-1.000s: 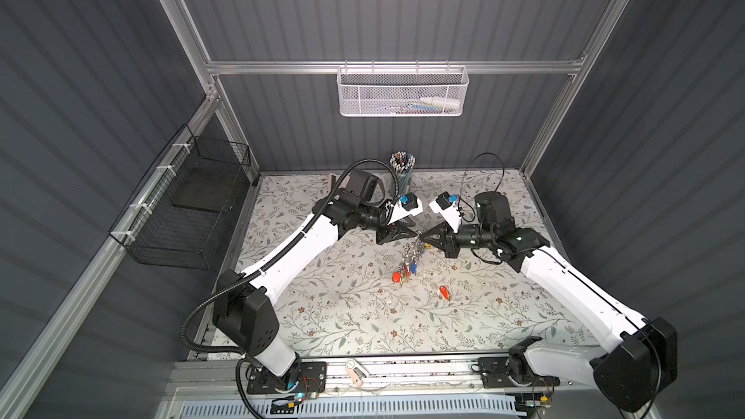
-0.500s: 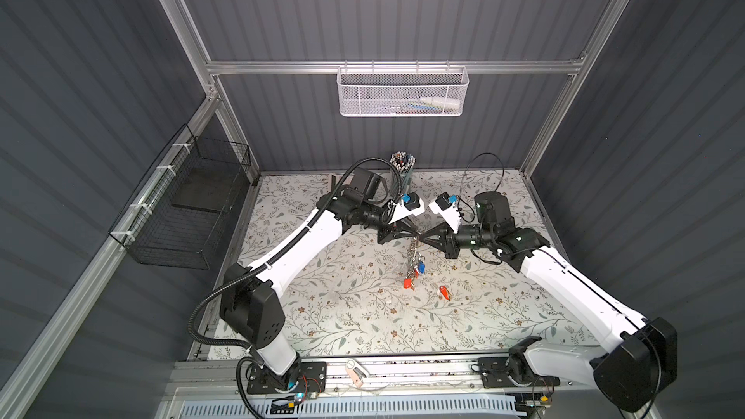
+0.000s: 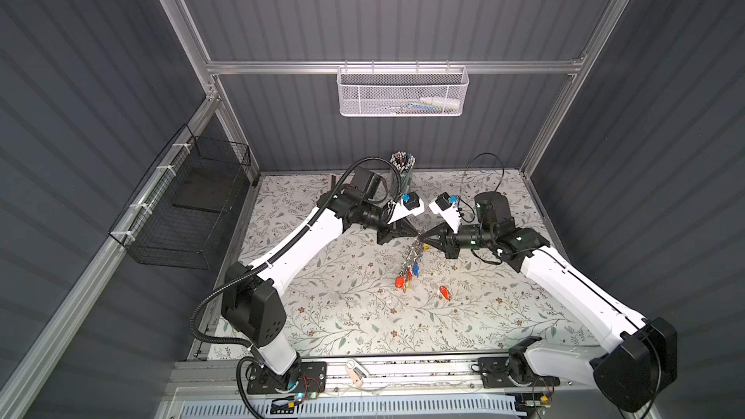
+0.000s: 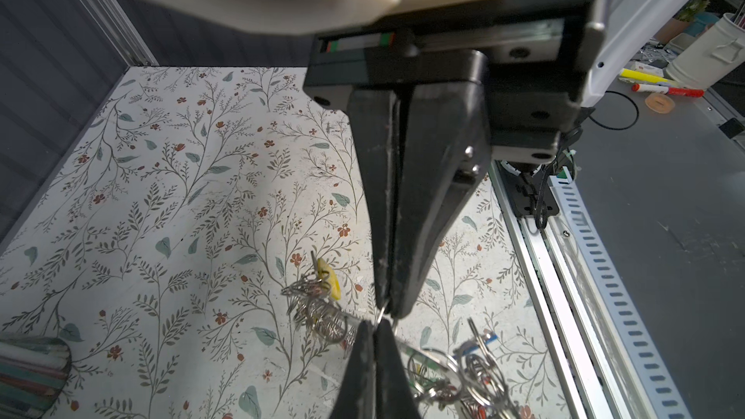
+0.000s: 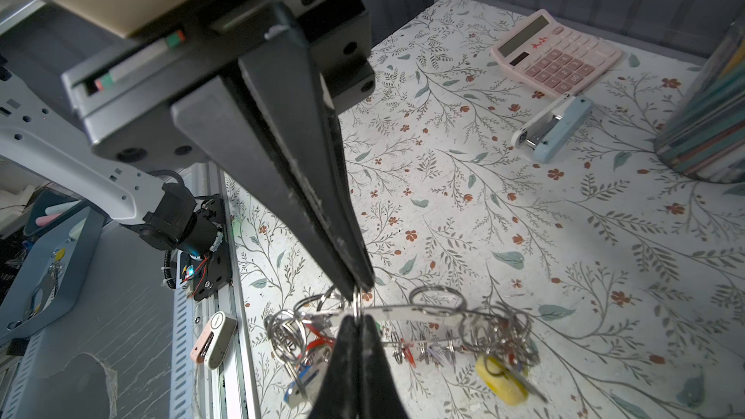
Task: Put the keys on the keyring
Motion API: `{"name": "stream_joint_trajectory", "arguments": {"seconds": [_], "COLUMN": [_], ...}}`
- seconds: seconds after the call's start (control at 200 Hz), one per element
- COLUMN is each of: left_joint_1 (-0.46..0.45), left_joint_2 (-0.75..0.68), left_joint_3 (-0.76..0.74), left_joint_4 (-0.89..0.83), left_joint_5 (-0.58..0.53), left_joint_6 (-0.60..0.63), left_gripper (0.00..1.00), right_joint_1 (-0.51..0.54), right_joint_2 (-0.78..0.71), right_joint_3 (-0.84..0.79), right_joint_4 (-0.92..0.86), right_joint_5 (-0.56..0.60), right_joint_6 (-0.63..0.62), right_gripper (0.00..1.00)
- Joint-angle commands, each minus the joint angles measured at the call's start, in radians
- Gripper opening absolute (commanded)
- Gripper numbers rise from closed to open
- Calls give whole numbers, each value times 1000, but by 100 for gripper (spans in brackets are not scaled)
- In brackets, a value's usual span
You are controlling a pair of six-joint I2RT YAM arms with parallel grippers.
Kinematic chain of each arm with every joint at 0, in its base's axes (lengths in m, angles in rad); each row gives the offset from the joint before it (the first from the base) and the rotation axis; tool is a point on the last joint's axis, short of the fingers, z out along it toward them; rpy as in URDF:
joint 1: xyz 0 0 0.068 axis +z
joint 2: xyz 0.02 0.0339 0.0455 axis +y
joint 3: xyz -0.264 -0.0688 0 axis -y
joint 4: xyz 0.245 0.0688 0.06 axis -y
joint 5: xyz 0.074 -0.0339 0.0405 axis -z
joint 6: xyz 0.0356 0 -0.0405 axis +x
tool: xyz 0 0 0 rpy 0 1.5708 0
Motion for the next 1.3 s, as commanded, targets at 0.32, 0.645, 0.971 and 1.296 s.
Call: {"name": "stream_joint_trajectory", "arguments": {"seconds": [0.32,0.645,0.971,1.296], "left_joint_1": [11,10,4,1], "left_joint_2": [-209,-275,-255,-213], "left_joint_3": [-382,-652,-805,-818], "left_joint_4": [621,1158,1542,1657], "left_joint_5": [15,-56,-77,-72], "left_joint_6": [-443,-777,-987,-1035], "left_gripper": [0,0,0,0], "right_joint_1": [-84,-87,-79,-76], "right_joint_2": [-157,-129,-50,5], "right_joint_3": [-107,-179,-175,-144], "right_joint_4": [242,334,384,371], "right_joint_5": [-47,-91,-163,-163], "right_joint_6": [184,241,276,258], "right_gripper": [32,41,32,23]}}
